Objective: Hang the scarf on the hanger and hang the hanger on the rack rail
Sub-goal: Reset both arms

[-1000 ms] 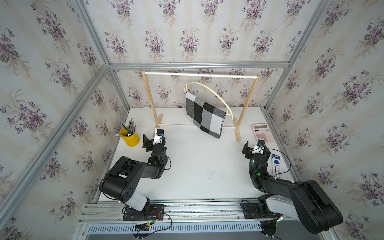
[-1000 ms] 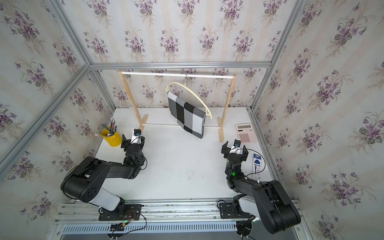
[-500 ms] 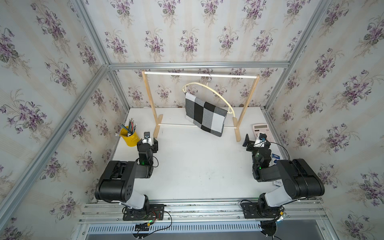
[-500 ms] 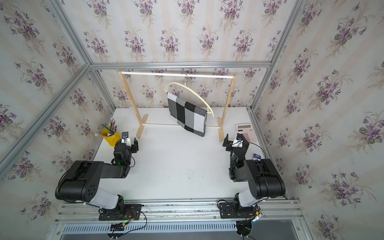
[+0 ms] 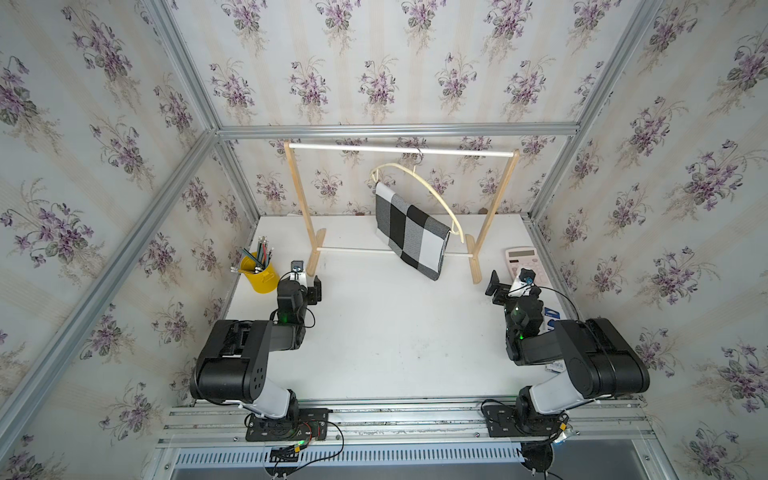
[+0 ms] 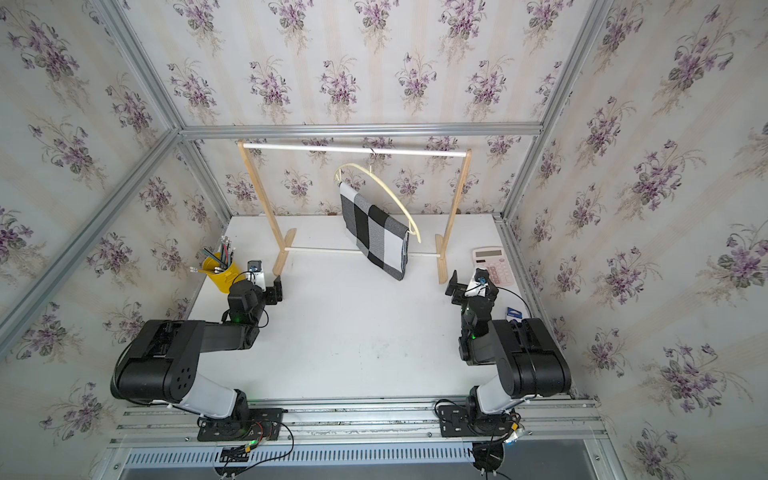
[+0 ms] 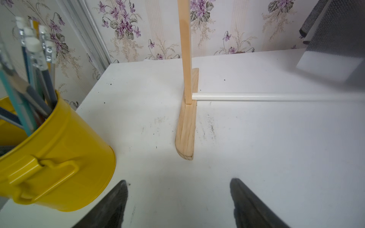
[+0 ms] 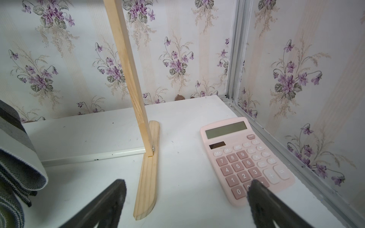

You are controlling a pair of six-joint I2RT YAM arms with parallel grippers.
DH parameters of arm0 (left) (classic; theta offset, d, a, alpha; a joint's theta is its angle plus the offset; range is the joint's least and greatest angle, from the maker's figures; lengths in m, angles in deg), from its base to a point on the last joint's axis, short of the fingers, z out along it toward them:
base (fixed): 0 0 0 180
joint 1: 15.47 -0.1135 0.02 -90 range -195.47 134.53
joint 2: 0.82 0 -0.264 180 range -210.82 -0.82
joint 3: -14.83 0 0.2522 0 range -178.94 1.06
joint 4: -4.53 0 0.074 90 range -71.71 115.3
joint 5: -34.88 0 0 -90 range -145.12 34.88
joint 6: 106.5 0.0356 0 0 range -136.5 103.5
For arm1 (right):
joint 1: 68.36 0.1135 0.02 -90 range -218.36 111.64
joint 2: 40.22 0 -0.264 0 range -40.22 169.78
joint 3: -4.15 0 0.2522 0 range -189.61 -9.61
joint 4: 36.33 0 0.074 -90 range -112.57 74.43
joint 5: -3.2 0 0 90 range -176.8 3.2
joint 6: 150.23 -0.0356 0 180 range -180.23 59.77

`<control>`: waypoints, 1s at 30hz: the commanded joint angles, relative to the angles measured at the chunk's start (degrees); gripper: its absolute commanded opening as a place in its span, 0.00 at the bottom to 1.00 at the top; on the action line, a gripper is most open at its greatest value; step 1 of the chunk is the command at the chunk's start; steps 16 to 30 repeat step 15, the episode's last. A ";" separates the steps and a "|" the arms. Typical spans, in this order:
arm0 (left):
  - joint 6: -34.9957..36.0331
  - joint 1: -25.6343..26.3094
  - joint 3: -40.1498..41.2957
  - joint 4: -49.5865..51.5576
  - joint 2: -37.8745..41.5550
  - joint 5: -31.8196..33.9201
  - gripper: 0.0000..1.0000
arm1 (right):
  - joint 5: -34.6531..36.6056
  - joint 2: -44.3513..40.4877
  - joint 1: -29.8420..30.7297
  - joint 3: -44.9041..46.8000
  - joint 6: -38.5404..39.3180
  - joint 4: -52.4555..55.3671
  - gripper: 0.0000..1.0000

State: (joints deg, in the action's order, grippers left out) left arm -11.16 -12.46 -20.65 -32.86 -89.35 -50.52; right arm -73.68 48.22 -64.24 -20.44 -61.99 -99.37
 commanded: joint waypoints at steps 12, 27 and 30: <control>-0.34 -0.02 -0.08 -1.27 -0.04 -0.56 0.83 | 1.11 0.06 0.00 -0.57 -0.70 -0.33 1.00; -0.33 0.01 -0.08 -1.23 -0.04 -0.56 0.83 | 1.11 0.00 -0.02 -0.43 -0.70 -0.49 1.00; -0.33 0.01 -0.08 -1.23 -0.04 -0.56 0.83 | 1.11 0.00 -0.02 -0.43 -0.70 -0.49 1.00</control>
